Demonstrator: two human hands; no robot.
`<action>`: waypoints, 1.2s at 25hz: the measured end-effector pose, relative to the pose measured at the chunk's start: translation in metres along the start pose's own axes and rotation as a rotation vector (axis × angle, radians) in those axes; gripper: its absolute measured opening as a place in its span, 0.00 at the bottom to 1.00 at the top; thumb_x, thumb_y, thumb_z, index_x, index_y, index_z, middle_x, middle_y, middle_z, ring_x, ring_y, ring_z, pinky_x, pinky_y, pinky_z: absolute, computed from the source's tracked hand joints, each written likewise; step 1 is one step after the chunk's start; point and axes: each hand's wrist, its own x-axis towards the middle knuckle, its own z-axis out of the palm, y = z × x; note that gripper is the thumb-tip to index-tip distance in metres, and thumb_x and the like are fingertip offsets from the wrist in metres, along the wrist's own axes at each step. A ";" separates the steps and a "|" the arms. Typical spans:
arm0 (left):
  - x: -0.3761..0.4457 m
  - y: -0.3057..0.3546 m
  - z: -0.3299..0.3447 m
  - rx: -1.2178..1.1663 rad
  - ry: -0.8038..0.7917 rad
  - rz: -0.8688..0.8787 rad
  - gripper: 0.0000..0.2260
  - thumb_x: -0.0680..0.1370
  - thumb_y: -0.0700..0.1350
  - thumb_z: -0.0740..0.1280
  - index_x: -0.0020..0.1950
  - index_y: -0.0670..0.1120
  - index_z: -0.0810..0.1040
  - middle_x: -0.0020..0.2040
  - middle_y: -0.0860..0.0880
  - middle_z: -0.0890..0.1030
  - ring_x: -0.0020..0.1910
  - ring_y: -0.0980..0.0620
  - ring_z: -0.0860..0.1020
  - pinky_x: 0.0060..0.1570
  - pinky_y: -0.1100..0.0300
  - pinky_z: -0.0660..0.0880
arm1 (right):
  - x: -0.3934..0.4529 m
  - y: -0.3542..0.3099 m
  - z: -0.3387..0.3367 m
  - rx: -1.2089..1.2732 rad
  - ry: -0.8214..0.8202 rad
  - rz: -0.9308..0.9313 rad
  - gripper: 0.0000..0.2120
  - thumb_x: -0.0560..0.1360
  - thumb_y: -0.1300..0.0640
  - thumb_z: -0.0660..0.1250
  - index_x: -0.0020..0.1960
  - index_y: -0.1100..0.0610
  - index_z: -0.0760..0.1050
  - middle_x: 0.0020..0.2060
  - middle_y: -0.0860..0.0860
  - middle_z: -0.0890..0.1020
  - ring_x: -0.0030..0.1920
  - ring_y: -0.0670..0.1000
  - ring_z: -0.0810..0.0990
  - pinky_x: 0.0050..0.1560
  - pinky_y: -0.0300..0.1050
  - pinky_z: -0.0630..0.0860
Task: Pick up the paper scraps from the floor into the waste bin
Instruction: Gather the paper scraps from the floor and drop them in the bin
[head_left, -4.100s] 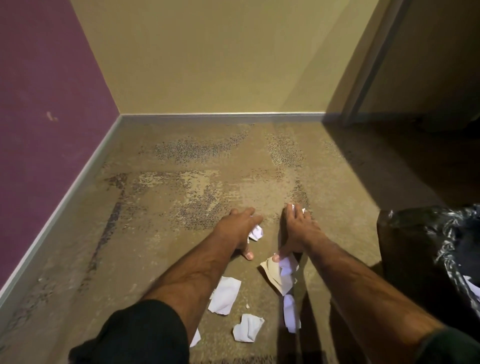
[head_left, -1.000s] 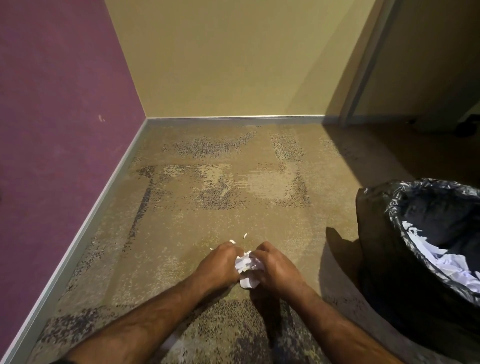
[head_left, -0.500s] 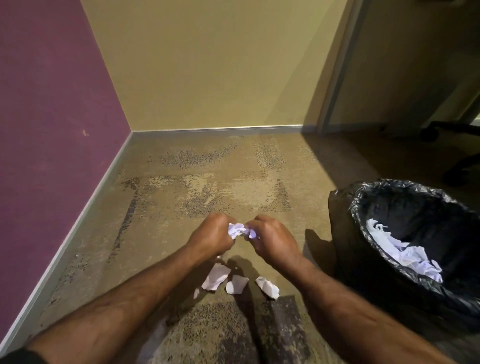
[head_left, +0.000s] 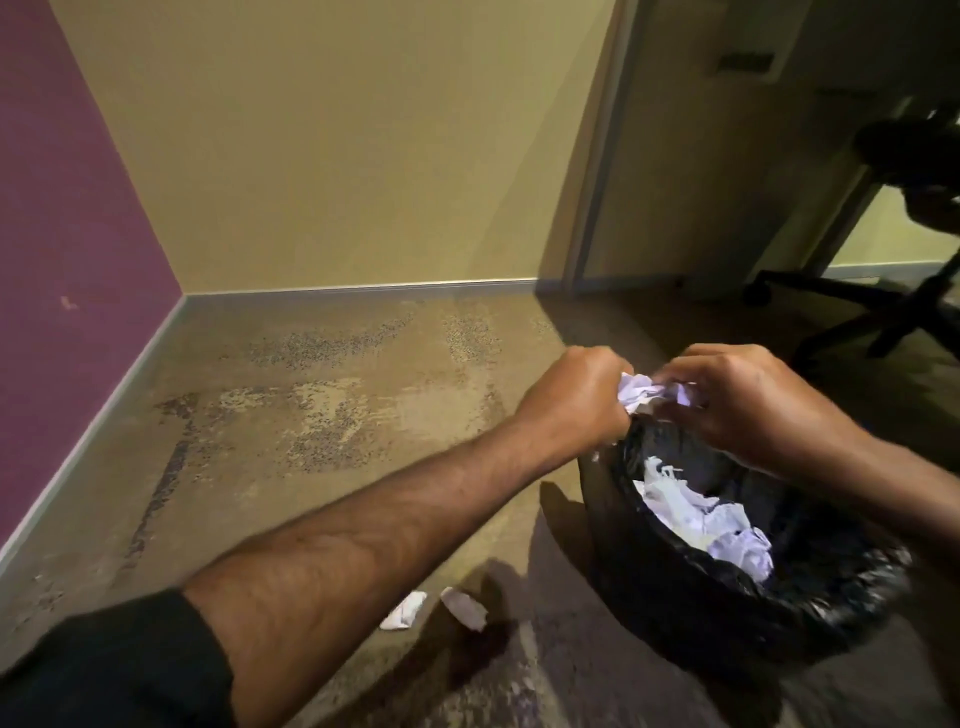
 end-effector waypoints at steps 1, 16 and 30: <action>0.005 0.013 0.013 -0.018 -0.020 0.019 0.12 0.71 0.38 0.74 0.33 0.50 0.76 0.31 0.53 0.77 0.32 0.53 0.77 0.28 0.61 0.70 | -0.012 0.012 -0.006 -0.009 0.003 0.030 0.08 0.70 0.53 0.78 0.47 0.49 0.83 0.36 0.43 0.77 0.35 0.42 0.77 0.35 0.46 0.76; 0.026 0.046 0.074 -0.041 -0.207 0.195 0.31 0.72 0.52 0.78 0.72 0.47 0.71 0.64 0.44 0.72 0.66 0.45 0.71 0.63 0.49 0.74 | -0.062 0.057 0.021 -0.138 -0.111 0.432 0.31 0.72 0.47 0.71 0.72 0.48 0.64 0.65 0.50 0.71 0.62 0.56 0.74 0.51 0.54 0.77; -0.033 -0.110 -0.037 0.231 0.054 -0.151 0.44 0.77 0.60 0.70 0.83 0.54 0.46 0.84 0.50 0.43 0.81 0.42 0.51 0.74 0.39 0.60 | 0.071 -0.080 0.104 -0.090 0.009 0.210 0.46 0.74 0.40 0.69 0.79 0.59 0.49 0.79 0.58 0.55 0.80 0.62 0.50 0.78 0.61 0.52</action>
